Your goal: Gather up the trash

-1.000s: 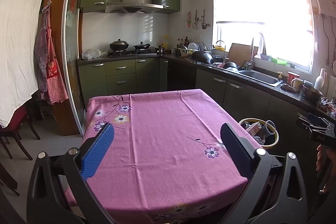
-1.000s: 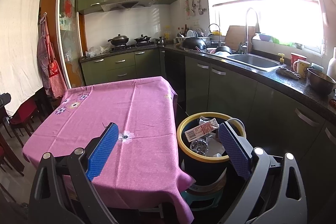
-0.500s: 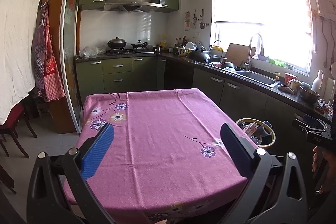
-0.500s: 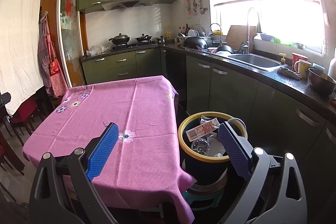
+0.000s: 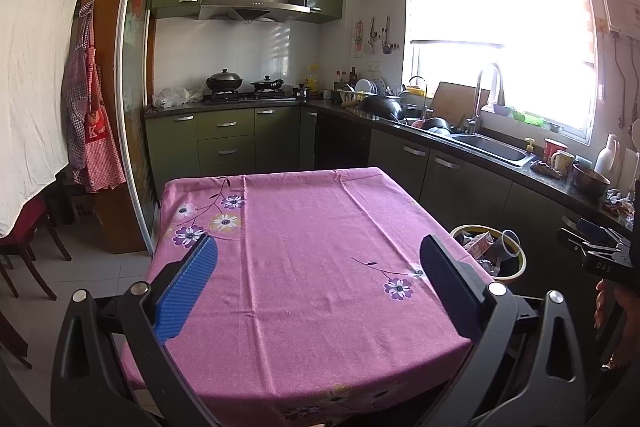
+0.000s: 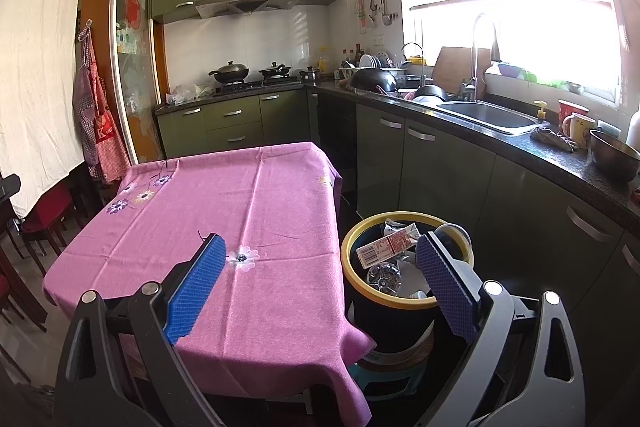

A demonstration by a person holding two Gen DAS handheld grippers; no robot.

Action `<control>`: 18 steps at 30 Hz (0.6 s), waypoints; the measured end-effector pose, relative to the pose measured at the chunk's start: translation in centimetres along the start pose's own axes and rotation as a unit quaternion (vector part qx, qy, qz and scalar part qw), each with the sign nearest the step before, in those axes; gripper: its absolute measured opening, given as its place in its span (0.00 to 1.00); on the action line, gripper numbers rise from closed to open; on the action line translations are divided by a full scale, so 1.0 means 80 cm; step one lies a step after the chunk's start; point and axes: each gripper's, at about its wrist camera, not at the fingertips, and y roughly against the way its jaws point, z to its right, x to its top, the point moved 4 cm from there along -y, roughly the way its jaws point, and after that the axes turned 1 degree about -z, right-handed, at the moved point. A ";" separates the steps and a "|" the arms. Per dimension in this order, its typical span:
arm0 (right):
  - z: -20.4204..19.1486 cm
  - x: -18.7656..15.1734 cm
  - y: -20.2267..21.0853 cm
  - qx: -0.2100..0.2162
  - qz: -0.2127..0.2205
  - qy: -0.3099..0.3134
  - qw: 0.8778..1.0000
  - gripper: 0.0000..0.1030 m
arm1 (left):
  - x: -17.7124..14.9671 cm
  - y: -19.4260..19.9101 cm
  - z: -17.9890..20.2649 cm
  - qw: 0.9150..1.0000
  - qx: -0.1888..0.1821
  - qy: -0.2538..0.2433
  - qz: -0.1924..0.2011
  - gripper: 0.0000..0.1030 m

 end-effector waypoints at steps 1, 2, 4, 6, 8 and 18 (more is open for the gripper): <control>0.000 0.000 0.000 0.000 0.000 0.000 1.000 0.92 | 0.000 0.000 0.000 1.000 -0.001 0.000 -0.001 0.94; -0.001 0.000 0.000 0.000 0.000 0.000 1.000 0.92 | -0.001 0.000 0.000 1.000 -0.001 0.001 -0.002 0.94; -0.001 0.000 0.000 0.000 0.000 0.000 1.000 0.92 | -0.001 0.000 -0.001 1.000 -0.001 0.001 -0.002 0.94; -0.001 0.000 -0.001 0.001 -0.001 0.000 1.000 0.92 | -0.002 -0.001 -0.001 1.000 -0.001 0.001 -0.003 0.94; -0.001 -0.002 -0.003 0.001 -0.002 0.001 1.000 0.92 | -0.002 -0.002 -0.001 1.000 0.004 0.002 -0.003 0.94; -0.002 -0.005 -0.008 0.003 -0.006 0.002 1.000 0.92 | -0.002 -0.010 -0.005 1.000 0.006 0.005 -0.003 0.93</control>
